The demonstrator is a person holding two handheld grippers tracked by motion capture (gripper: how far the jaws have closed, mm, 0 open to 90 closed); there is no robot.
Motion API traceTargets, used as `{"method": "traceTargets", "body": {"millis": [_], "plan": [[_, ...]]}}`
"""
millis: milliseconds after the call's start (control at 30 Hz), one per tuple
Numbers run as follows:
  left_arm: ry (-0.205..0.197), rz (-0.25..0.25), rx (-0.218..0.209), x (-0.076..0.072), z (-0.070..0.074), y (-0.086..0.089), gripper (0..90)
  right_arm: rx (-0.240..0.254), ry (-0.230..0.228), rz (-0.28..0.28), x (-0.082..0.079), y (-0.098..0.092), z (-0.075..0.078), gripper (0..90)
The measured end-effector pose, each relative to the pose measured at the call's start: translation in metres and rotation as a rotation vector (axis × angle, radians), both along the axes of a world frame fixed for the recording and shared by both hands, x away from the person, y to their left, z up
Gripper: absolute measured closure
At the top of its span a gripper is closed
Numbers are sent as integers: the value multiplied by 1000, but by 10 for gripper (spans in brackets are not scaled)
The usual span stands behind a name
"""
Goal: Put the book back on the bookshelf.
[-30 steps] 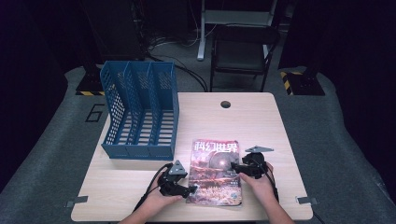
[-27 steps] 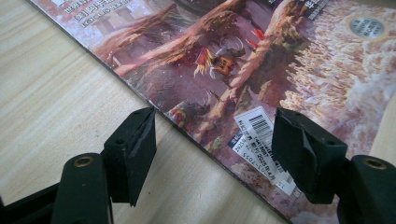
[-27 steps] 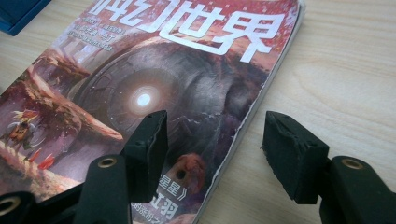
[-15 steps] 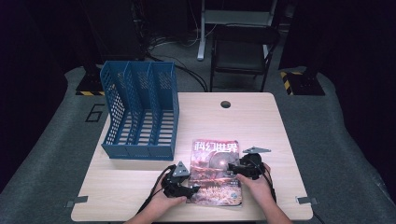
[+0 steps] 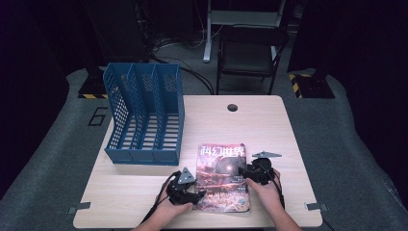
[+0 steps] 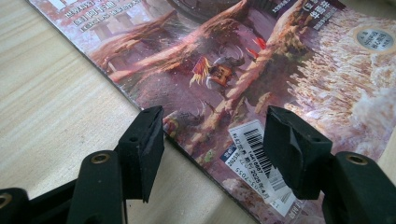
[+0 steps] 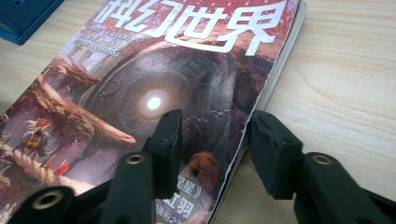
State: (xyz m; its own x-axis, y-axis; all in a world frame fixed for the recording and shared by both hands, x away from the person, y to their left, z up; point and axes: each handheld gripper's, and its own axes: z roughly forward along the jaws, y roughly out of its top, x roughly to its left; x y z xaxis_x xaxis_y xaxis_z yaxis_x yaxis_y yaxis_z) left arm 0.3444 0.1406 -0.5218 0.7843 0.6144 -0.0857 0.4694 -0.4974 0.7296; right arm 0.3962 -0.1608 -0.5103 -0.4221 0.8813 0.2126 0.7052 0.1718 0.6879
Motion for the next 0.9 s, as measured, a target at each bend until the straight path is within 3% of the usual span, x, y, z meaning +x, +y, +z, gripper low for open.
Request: {"method": "traceTargets", "body": {"millis": [200, 500, 667, 767, 900], "plan": [[2, 7, -15, -3, -1, -2, 393, -60, 8, 18, -2, -3, 2, 705], [7, -1, -12, -8, -1, -5, 405, -7, 36, -2, -5, -11, 5, 768], [29, 19, -20, -6, 1, -4, 446, 47, 62, -19, -6, -15, 4, 683], [51, 40, -18, -3, 2, -5, 463, 45, 52, -21, -5, -14, 3, 652], [82, 119, -58, 11, 3, -5, 413, 58, 59, -41, -3, -11, 1, 583]]}}
